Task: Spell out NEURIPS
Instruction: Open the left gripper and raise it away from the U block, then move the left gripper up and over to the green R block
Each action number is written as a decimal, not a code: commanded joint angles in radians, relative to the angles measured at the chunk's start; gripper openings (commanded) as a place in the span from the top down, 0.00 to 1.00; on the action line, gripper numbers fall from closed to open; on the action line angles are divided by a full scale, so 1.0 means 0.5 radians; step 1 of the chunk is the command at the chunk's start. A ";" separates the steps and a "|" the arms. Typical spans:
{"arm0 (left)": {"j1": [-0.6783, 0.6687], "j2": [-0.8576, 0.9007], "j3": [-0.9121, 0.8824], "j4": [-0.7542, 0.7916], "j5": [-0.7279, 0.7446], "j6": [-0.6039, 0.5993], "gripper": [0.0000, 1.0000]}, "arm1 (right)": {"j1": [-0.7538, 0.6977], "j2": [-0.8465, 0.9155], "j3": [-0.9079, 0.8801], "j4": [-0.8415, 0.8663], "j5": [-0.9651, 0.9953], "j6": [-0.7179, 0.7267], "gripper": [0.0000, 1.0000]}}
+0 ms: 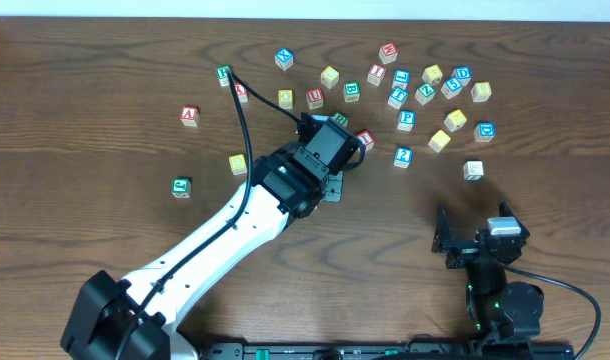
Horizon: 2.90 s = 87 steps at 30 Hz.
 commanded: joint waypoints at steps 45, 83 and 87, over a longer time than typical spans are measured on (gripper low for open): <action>0.288 0.188 0.397 -0.152 0.448 0.223 0.42 | -0.016 -0.008 -0.002 -0.009 0.002 0.028 0.01; 0.276 0.363 0.574 -0.285 0.352 0.293 0.44 | -0.017 -0.008 -0.002 -0.009 0.002 0.028 0.01; 0.276 0.363 0.574 -0.282 0.353 0.294 0.45 | -0.016 -0.008 -0.002 -0.009 0.002 0.028 0.01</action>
